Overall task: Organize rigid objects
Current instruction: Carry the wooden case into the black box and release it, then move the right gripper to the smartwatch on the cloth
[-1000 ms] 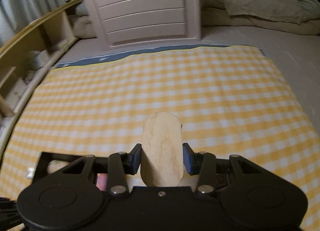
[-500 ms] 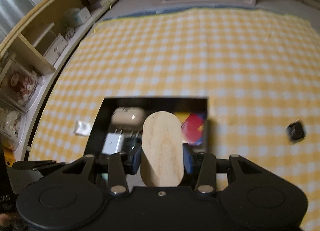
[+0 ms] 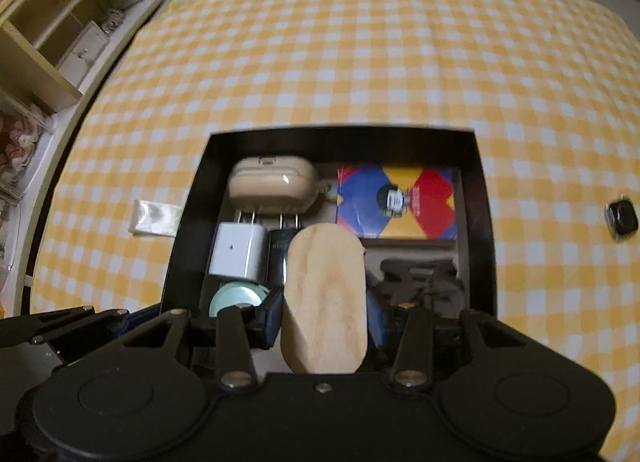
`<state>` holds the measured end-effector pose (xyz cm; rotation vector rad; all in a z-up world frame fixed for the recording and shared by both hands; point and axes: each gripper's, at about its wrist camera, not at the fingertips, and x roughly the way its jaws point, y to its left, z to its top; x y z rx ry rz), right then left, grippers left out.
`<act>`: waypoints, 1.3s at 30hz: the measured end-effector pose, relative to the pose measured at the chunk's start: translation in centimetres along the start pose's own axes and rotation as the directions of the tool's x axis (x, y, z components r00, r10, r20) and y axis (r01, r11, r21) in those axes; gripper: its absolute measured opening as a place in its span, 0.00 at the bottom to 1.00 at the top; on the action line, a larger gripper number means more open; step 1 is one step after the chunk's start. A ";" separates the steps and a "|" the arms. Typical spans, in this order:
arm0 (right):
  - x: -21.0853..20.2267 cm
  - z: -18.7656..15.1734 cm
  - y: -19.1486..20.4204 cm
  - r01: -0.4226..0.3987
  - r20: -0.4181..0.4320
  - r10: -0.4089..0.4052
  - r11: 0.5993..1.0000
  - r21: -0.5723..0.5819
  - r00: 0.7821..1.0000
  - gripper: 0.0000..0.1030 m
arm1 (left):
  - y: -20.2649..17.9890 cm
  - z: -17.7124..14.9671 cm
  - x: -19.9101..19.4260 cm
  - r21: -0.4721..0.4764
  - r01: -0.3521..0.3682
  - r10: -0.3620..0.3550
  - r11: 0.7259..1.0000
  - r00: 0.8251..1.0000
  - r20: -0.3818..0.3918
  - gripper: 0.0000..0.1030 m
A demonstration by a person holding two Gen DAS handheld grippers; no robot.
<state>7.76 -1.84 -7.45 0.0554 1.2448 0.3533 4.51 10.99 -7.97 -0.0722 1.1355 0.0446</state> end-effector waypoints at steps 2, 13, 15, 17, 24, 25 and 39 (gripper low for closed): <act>0.1 -0.2 0.2 0.007 -0.007 -0.007 1.000 -0.003 1.000 0.51 | 0.0 0.0 -0.1 0.000 0.001 -0.001 1.000 1.000 -0.001 0.07; -1.1 0.2 -0.9 -0.010 0.012 0.011 0.999 -0.039 1.000 0.51 | 0.2 -0.1 -0.1 -0.001 0.004 -0.004 1.000 1.000 -0.003 0.07; -1.3 0.1 -1.0 -0.010 0.014 0.010 0.999 -0.035 1.000 0.51 | 0.2 -0.1 -0.1 -0.002 0.004 -0.004 1.000 1.000 -0.003 0.07; -1.5 0.0 -1.1 -0.008 0.018 0.009 0.999 -0.033 1.000 0.51 | 0.2 -0.1 -0.1 -0.002 0.003 -0.003 1.000 1.000 -0.003 0.07; -3.5 -0.2 -1.3 -0.041 0.064 0.045 0.997 -0.068 0.997 0.66 | 0.1 -0.1 0.0 -0.002 0.002 -0.002 1.000 1.000 -0.003 0.07; -3.9 -0.3 -1.4 -0.049 0.075 0.055 0.996 -0.076 0.996 0.72 | 0.1 -0.1 0.0 -0.001 0.002 -0.002 1.000 1.000 -0.002 0.07; -7.5 -0.7 -3.8 -0.042 0.186 0.067 0.989 -0.139 0.980 0.85 | -0.1 -0.2 0.2 -0.017 -0.019 0.019 1.000 1.000 -0.005 0.06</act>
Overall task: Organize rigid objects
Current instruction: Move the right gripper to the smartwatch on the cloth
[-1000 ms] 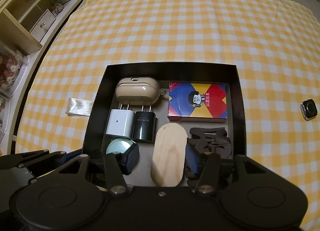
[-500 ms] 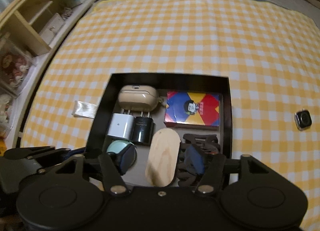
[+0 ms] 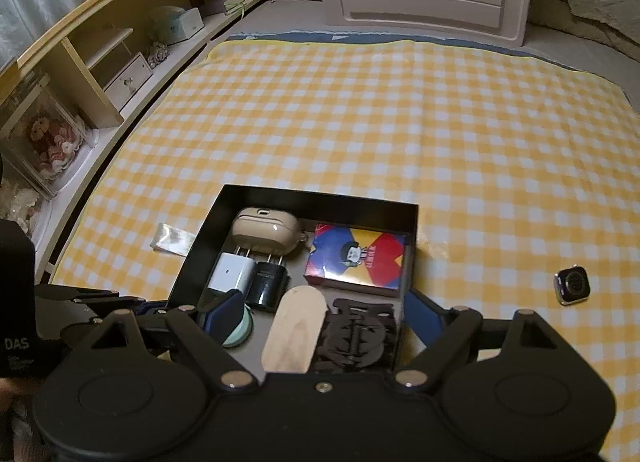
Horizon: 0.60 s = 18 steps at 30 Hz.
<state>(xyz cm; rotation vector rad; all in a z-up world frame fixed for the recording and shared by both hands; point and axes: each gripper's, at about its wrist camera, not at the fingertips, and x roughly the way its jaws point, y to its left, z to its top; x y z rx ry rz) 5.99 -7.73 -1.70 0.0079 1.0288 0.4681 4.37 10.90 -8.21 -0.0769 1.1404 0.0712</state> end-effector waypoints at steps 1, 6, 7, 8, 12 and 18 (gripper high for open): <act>-0.2 0.0 -0.2 -0.003 0.006 0.004 1.000 -0.005 1.000 0.85 | -0.2 0.0 0.1 0.003 -0.005 0.005 1.000 1.000 0.000 0.06; -1.0 0.1 -1.2 -0.008 0.047 0.010 0.999 -0.037 0.999 0.85 | -0.7 0.3 0.8 0.009 -0.020 0.020 1.000 1.000 -0.001 0.06; -1.2 0.2 -1.4 -0.007 0.056 0.009 0.999 -0.042 0.998 0.85 | -0.8 0.3 0.9 0.012 -0.025 0.025 1.000 1.000 -0.001 0.05; -1.4 0.2 -1.7 -0.006 0.065 0.009 0.999 -0.049 0.998 0.85 | -0.9 0.4 1.0 0.017 -0.030 0.030 0.999 1.000 0.000 0.05; -1.8 0.3 -2.7 -0.001 0.092 0.007 0.998 -0.065 0.996 0.85 | -1.3 0.4 1.4 0.017 -0.044 0.044 0.999 0.999 0.006 0.05; -2.1 0.2 -4.5 0.018 0.122 -0.008 0.997 -0.077 0.993 0.85 | -1.7 0.3 2.3 -0.023 -0.061 0.061 0.998 0.998 0.015 0.05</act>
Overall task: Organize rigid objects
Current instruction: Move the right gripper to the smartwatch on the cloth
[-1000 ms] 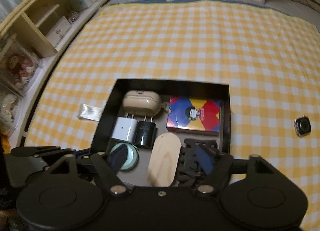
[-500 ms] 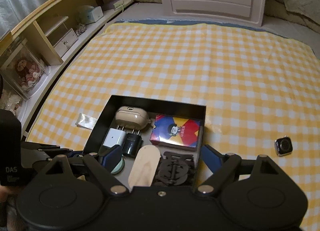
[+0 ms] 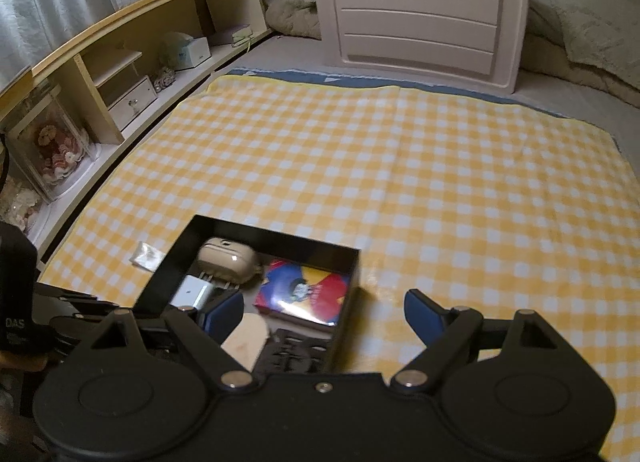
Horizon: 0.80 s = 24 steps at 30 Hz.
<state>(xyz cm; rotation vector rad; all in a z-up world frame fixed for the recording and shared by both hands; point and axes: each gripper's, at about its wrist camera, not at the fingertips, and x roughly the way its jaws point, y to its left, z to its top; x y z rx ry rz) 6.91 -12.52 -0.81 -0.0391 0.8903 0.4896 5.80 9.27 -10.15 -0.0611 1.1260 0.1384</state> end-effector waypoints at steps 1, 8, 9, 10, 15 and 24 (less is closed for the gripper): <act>-0.1 0.0 -0.5 0.004 0.007 -0.004 1.000 0.000 1.000 0.85 | -0.2 -0.1 0.1 0.001 -0.008 0.008 1.000 1.000 0.002 0.06; -0.9 -0.3 -4.5 0.057 0.051 -0.058 0.998 0.020 0.997 0.85 | -1.7 -0.3 1.2 0.037 -0.044 0.043 0.998 0.999 0.019 0.10; -1.0 -0.2 -5.2 0.063 0.057 -0.064 0.998 0.026 0.996 0.85 | -1.5 -0.1 1.3 0.024 -0.031 0.031 0.999 0.999 0.013 0.10; -1.1 -0.2 -5.9 0.069 0.062 -0.071 0.997 0.031 0.996 0.85 | -1.3 0.0 1.5 0.013 -0.019 0.019 1.000 1.000 0.005 0.10; -1.2 -0.4 -9.7 0.151 0.067 -0.155 0.986 0.068 0.986 0.85 | -1.0 0.4 1.7 0.032 -0.020 0.020 0.999 1.000 -0.011 0.03; 3.8 -2.1 -15.9 0.245 -0.037 -0.242 0.962 0.119 0.970 0.85 | -0.9 1.0 1.6 0.085 -0.034 0.036 0.996 0.999 -0.017 0.03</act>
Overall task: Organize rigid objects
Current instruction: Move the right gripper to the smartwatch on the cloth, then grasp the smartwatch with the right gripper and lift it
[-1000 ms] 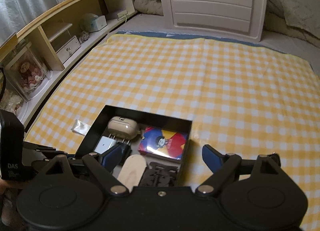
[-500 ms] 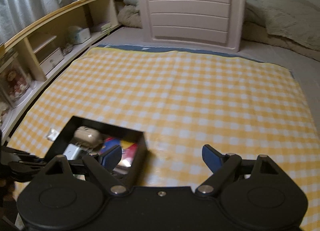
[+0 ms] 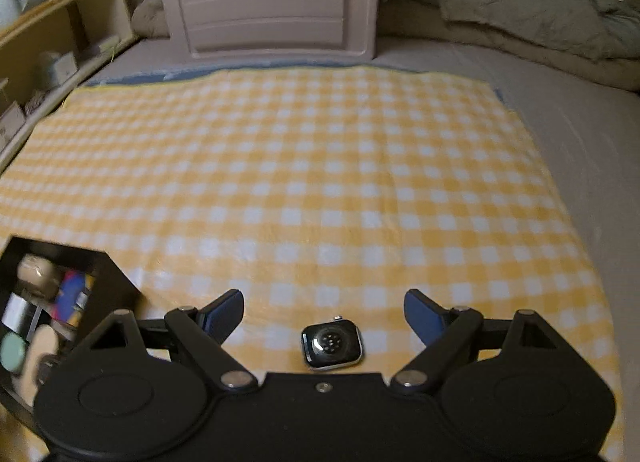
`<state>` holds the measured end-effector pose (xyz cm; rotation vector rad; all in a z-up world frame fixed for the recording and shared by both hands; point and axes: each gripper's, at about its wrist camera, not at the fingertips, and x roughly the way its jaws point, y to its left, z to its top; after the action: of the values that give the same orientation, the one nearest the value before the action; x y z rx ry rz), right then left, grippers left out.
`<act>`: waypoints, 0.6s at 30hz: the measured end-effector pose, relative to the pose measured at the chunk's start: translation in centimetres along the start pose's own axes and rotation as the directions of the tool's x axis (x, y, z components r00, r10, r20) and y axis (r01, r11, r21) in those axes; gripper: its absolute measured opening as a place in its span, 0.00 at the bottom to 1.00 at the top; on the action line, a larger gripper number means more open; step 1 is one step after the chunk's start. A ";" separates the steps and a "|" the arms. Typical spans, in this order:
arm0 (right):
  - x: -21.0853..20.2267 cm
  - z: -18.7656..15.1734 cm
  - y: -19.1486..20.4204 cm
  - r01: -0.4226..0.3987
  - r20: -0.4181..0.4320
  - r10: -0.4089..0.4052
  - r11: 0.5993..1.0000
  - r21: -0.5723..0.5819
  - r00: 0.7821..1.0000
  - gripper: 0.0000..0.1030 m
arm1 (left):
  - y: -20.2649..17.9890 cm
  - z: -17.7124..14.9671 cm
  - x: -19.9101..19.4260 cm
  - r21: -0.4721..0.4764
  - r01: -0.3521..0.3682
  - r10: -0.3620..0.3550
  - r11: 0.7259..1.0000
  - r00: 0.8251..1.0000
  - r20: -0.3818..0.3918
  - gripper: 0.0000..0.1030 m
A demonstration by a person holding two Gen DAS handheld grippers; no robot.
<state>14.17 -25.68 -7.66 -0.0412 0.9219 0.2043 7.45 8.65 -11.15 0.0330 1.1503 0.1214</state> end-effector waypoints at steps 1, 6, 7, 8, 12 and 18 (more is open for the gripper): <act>0.7 -0.3 -0.2 -0.006 -0.010 0.006 1.000 -0.015 1.000 0.84 | -0.2 -0.1 0.0 0.001 -0.003 0.003 1.000 1.000 -0.002 0.03; 3.5 -1.6 -0.7 -0.017 -0.088 0.011 0.998 -0.067 0.996 0.80 | -1.1 0.0 0.6 0.015 -0.025 0.026 1.000 1.000 -0.003 0.03; 3.9 -1.8 -0.8 -0.021 -0.102 0.013 0.997 -0.074 0.995 0.79 | -1.2 0.1 0.8 0.017 -0.027 0.028 0.999 1.000 -0.004 0.03; 4.3 -2.0 -0.8 -0.024 -0.118 0.015 0.997 -0.079 0.993 0.78 | -1.3 0.2 0.9 0.017 -0.028 0.029 0.999 1.000 -0.007 0.03; 5.6 -2.4 -0.5 -0.029 -0.160 0.012 0.994 -0.102 0.987 0.75 | -1.5 0.8 1.4 0.011 -0.022 0.023 1.000 1.000 -0.016 0.03; 6.3 -3.0 0.0 -0.021 -0.159 -0.001 0.990 -0.141 0.987 0.71 | -1.0 1.0 1.7 -0.001 -0.008 0.008 1.000 1.000 -0.011 0.03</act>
<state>15.52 -25.08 -14.43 -0.1875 1.0650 0.2792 9.15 7.90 -12.42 0.0361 1.1608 0.1294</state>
